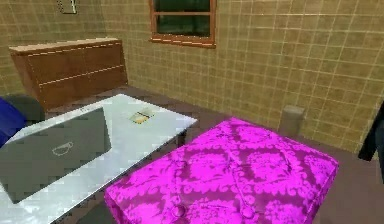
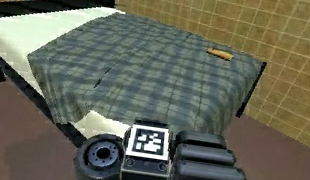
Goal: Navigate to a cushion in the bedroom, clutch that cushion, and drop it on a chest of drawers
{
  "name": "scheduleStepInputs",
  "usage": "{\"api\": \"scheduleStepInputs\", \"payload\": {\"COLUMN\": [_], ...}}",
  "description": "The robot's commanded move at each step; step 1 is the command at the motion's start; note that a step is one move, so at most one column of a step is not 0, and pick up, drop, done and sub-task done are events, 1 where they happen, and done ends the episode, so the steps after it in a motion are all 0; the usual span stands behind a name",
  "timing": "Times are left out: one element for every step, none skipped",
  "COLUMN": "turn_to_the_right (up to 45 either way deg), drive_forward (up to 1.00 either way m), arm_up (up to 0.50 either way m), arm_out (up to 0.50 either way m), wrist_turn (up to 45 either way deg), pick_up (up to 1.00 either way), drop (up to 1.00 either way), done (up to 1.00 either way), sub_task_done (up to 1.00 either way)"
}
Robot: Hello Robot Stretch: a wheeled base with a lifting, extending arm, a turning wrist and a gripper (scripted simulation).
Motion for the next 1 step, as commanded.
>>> {"api": "scheduleStepInputs", "payload": {"turn_to_the_right": [-45.0], "drive_forward": [0.0], "arm_up": [0.0], "arm_out": [0.0], "wrist_turn": [0.0], "pick_up": [0.0], "drop": [0.0], "done": [0.0], "sub_task_done": [0.0]}}
